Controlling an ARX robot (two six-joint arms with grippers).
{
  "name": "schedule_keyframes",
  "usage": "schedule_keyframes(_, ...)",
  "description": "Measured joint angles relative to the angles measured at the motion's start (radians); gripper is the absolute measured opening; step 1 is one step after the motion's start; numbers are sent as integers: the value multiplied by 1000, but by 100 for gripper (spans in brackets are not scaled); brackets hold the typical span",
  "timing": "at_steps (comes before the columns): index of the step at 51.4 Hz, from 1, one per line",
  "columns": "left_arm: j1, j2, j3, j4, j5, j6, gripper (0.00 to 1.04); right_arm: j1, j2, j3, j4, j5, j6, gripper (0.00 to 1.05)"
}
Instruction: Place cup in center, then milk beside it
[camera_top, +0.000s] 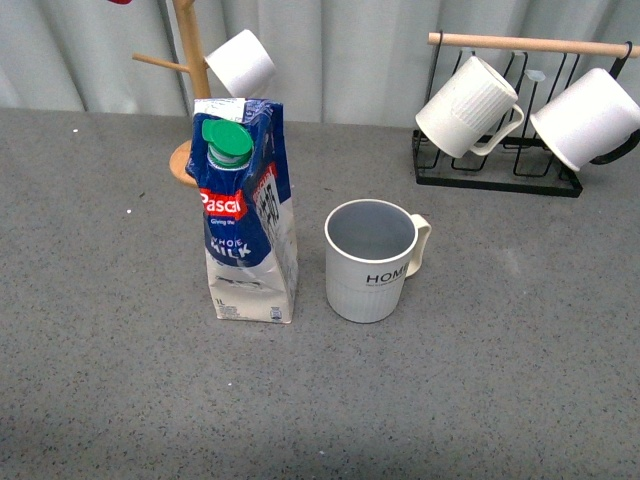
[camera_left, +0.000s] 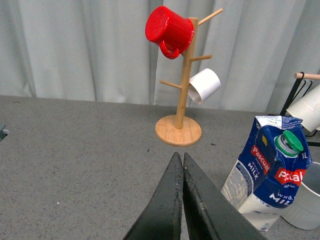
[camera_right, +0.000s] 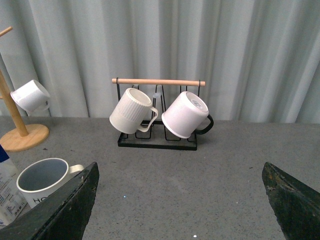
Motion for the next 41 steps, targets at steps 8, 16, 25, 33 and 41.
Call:
schedule_keyframes(8,0,-99,0,-92,1,0,4,0,0,0,0,0,0,95)
schedule_keyframes(16,0,-190,0,-177,0,0,4,0,0,0,0,0,0,95)
schedule_keyframes(25,0,-293,-1,-277,0,0,4,0,0,0,0,0,0,95)
schedule_keyframes(33,0,-357,-1,-340,0,0,4,0,0,0,0,0,0,95)
schedule_keyframes(41,0,-409,-1,-392,0,0,4,0,0,0,0,0,0,95)
